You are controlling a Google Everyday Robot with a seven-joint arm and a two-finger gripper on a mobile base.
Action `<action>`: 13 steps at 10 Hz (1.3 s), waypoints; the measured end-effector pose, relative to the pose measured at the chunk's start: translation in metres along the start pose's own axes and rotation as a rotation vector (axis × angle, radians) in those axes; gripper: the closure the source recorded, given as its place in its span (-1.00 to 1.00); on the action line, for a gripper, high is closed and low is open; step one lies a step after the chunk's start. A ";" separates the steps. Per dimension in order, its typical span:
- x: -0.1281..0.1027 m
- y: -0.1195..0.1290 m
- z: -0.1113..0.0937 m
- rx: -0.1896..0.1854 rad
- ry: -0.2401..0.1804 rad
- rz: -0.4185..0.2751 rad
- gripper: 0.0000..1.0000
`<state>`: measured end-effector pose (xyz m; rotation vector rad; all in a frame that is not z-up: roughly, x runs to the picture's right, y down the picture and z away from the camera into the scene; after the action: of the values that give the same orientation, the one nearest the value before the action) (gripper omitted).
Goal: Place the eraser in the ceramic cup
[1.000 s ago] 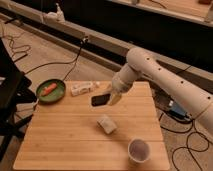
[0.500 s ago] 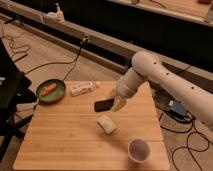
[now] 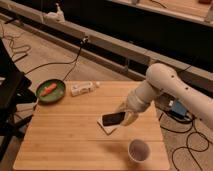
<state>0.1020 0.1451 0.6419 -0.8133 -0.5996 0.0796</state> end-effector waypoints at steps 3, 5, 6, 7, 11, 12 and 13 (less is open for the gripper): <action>0.030 0.039 -0.020 0.029 0.025 0.069 1.00; 0.042 0.060 -0.030 0.048 0.026 0.104 1.00; 0.042 0.060 -0.030 0.050 0.026 0.104 1.00; 0.041 0.059 -0.029 0.049 0.025 0.101 1.00; 0.041 0.059 -0.029 0.048 0.026 0.101 1.00; 0.042 0.059 -0.029 0.048 0.029 0.101 1.00; 0.046 0.062 -0.030 0.046 0.038 0.108 1.00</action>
<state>0.1660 0.1821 0.6039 -0.8008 -0.5158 0.1756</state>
